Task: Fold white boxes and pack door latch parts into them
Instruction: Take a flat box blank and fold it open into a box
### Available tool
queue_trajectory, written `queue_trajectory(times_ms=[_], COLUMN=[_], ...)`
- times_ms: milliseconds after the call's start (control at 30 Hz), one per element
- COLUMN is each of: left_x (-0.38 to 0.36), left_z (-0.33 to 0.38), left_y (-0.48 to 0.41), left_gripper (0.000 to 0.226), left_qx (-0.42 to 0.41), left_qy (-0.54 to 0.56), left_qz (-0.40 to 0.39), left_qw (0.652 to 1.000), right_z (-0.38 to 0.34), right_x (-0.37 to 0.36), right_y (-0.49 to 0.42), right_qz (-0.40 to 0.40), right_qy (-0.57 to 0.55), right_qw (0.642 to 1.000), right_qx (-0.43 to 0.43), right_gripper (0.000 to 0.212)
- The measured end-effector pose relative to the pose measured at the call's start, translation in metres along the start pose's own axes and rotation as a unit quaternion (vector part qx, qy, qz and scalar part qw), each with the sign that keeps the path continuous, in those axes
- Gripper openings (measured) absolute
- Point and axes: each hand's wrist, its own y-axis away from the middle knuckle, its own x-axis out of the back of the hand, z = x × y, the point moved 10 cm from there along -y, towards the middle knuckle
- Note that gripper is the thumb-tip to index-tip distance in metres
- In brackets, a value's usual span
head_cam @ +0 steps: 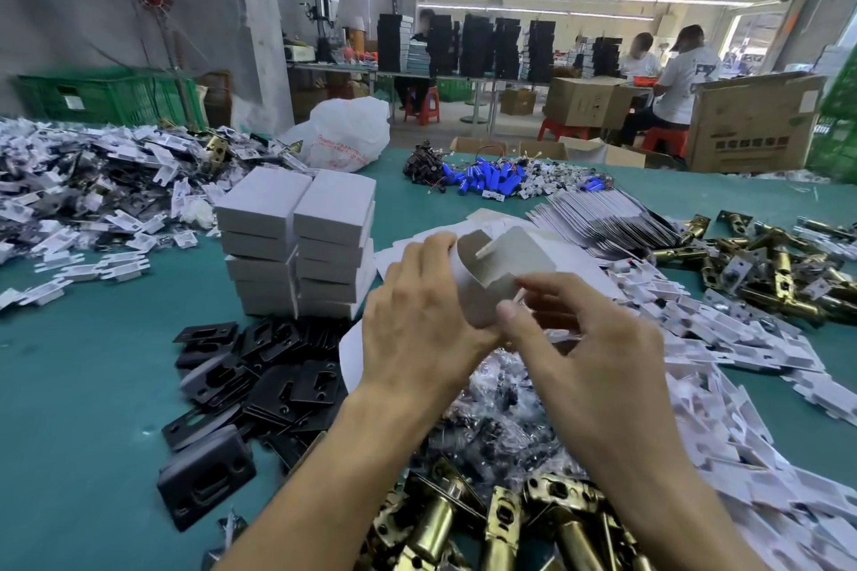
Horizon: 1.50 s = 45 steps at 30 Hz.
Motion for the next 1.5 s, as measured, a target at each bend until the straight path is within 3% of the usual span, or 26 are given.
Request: queue_trajectory(times_ms=[100,233,333,400,500,600,733,833,1000,1133,1233,1433,1500], left_x=[-0.005,-0.018,-0.031,-0.031,-0.024,-0.027,-0.037,-0.044,-0.04,-0.052,-0.049,-0.043,-0.045], left_z=[0.013,0.018,0.016,0.017,0.018,0.016,0.017,0.02,0.018,0.017,0.02,0.028,0.029], left_y=[0.006,0.01,0.01,0.009,0.009,0.012,0.013,0.017,0.017,0.022,0.021,0.021,0.023], left_gripper=[0.076,0.074,0.095,0.103,0.089,0.072,0.064,0.056,0.06,0.075,0.066,0.061,0.065], left_qx=[-0.033,-0.036,-0.032,-0.037,-0.038,-0.036,-0.035,-0.051,-0.052,-0.042,-0.057,-0.093,-0.098], left_qy=[-0.017,0.077,0.141,0.174,0.201,0.206,0.201,0.17,0.18,0.135,0.113,0.102,0.1], left_qz=[-0.003,-0.054,-0.118,-0.115,-0.06,-0.063,-0.109,-0.14,-0.113,-0.156,-0.132,-0.118,-0.125], left_qw=[0.999,0.995,0.983,0.977,0.977,0.976,0.973,0.974,0.976,0.978,0.983,0.983,0.982], right_z=[-0.001,0.005,0.008,0.015,0.025,0.03,0.039,0.051,0.041,0.04,0.035,0.025,0.028], right_x=[-0.014,-0.018,-0.008,0.002,0.008,-0.003,-0.012,-0.019,-0.012,-0.018,-0.018,0.009,0.014], right_y=[0.005,0.004,-0.002,-0.01,-0.018,-0.018,-0.016,-0.013,-0.018,-0.015,-0.015,-0.019,-0.019], right_qz=[-0.019,-0.044,-0.046,-0.027,-0.034,-0.07,-0.118,-0.153,-0.104,-0.138,-0.147,-0.033,0.0], right_qy=[0.026,0.022,0.027,0.019,0.012,0.024,0.01,0.049,0.004,0.022,0.012,-0.178,-0.236], right_qw=[0.999,0.999,0.998,0.999,0.999,0.997,0.992,0.986,0.994,0.99,0.989,0.983,0.971], right_qx=[-0.007,-0.009,-0.013,-0.019,-0.029,-0.024,-0.034,-0.036,-0.012,-0.009,0.001,0.0,-0.027], right_gripper=[0.027,0.012,0.01,0.018,0.027,0.028,0.004,0.028,0.015,0.018,0.019,0.02,0.012])
